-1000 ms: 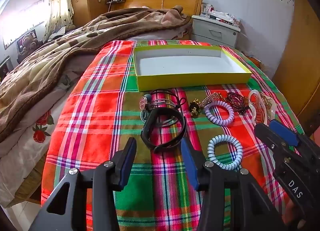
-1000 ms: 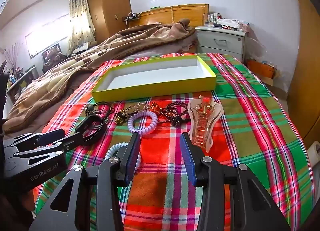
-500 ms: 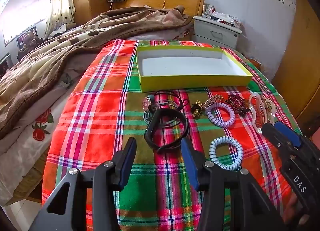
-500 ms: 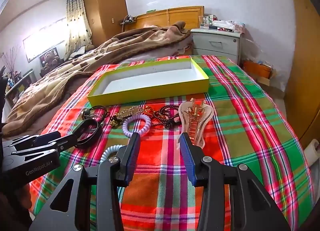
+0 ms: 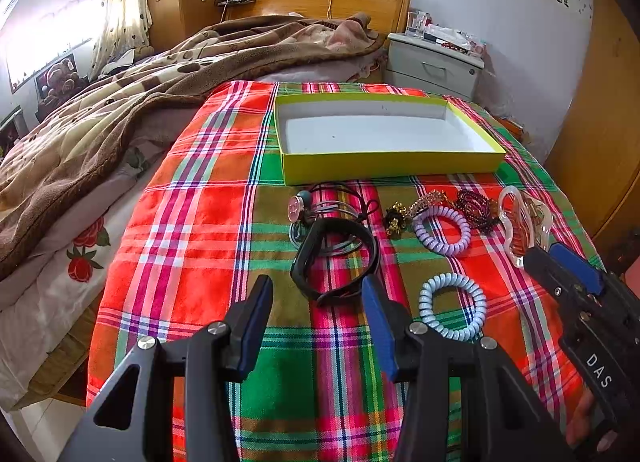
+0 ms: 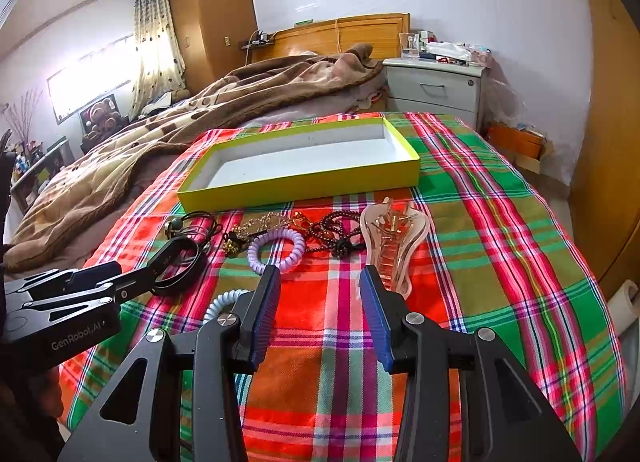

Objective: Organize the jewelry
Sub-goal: 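Approach the rose-gold hair claw clip with the right tool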

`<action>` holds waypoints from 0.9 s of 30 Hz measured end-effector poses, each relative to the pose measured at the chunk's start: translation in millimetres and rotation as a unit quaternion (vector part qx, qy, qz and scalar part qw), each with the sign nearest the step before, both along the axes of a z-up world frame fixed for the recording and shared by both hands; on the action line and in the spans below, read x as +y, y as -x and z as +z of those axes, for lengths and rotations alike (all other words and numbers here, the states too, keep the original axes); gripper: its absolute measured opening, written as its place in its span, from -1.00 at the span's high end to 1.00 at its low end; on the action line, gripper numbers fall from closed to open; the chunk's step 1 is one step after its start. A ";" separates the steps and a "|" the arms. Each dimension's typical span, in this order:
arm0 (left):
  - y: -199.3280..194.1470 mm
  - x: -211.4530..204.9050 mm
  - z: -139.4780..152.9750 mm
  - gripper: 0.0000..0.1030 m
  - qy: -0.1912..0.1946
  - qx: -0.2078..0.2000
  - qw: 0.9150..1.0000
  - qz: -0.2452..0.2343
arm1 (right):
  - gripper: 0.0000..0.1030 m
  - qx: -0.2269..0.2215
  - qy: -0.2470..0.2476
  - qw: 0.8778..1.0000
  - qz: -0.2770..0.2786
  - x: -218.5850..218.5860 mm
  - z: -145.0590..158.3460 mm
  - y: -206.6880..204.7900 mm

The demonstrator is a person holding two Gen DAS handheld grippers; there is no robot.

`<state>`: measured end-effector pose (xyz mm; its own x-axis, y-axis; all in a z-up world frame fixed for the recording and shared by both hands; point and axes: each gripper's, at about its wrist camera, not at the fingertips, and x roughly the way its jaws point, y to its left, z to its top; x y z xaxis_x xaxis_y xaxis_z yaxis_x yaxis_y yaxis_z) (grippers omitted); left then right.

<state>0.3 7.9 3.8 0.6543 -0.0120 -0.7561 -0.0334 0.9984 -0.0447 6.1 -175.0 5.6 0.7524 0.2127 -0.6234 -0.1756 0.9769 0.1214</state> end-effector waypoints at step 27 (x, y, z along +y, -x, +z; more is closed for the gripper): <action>0.1 3.5 -2.0 0.06 0.006 0.003 1.000 0.004 | 0.18 -0.003 0.000 1.000 -0.004 0.1 -0.2 0.0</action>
